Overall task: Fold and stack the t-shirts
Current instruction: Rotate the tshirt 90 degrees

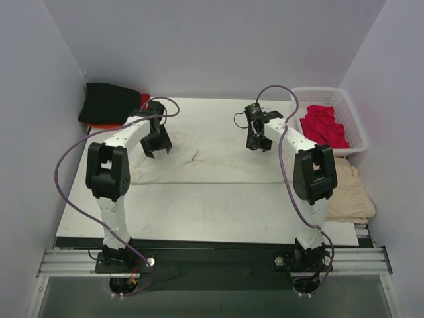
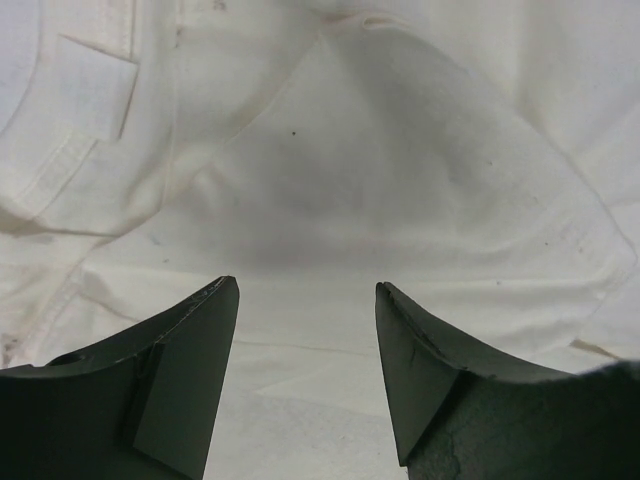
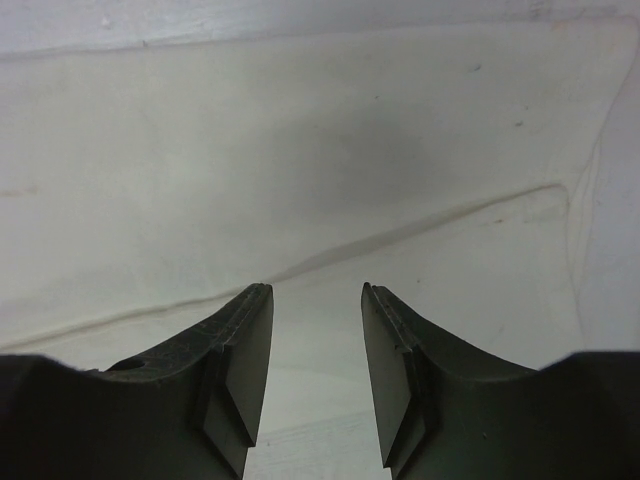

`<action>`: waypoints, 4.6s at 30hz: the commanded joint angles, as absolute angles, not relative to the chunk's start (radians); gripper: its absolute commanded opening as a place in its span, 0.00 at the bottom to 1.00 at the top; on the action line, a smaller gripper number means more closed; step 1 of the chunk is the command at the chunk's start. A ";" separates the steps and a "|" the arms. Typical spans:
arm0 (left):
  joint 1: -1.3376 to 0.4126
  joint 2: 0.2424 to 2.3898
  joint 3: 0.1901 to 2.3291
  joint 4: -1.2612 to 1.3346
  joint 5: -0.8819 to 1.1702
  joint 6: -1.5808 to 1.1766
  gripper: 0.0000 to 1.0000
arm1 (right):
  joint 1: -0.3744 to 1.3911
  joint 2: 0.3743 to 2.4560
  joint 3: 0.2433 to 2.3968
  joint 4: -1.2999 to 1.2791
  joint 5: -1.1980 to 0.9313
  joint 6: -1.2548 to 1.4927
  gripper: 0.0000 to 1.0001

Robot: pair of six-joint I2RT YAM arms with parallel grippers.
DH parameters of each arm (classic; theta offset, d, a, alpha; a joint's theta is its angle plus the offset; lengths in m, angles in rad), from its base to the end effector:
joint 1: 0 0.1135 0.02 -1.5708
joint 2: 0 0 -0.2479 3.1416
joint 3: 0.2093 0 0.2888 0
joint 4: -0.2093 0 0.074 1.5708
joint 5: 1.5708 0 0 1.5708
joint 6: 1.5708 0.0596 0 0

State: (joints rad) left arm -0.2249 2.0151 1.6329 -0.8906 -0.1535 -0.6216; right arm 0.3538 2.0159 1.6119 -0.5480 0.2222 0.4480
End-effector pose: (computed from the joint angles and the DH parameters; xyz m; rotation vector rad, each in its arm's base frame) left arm 0.4408 -0.0915 0.1606 -0.5850 2.7461 0.0237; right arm 0.4611 0.1563 0.1737 0.2058 2.4814 0.0548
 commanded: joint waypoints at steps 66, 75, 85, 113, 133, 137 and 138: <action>-0.225 2.773 2.447 -0.436 0.466 -0.759 0.74 | 0.653 1.990 1.279 -0.914 0.012 0.519 0.27; -0.253 2.821 2.450 -0.204 0.607 -0.928 0.76 | 0.844 2.032 1.368 -0.910 -0.084 0.462 0.25; -0.267 2.835 2.457 0.098 0.793 -1.106 0.75 | 0.904 2.039 1.508 -0.925 -0.104 0.361 0.23; -0.443 2.085 1.885 -0.661 0.170 -0.451 0.79 | 0.443 1.850 1.782 -0.928 0.215 0.560 0.32; -0.640 2.192 1.782 -0.721 0.008 -0.633 0.82 | 0.365 1.844 1.737 -0.907 0.175 0.560 0.32; -0.678 2.259 1.877 -0.785 -0.066 -0.670 0.86 | 0.353 1.836 1.724 -0.896 0.167 0.551 0.32; -0.692 2.272 1.893 -0.790 -0.074 -0.673 0.86 | 0.348 1.835 1.720 -0.894 0.167 0.548 0.32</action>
State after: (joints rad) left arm -0.6502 2.2337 1.8072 -0.7368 -0.0200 -0.6327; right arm 0.3668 1.8633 1.7298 -0.8780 0.1635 0.5507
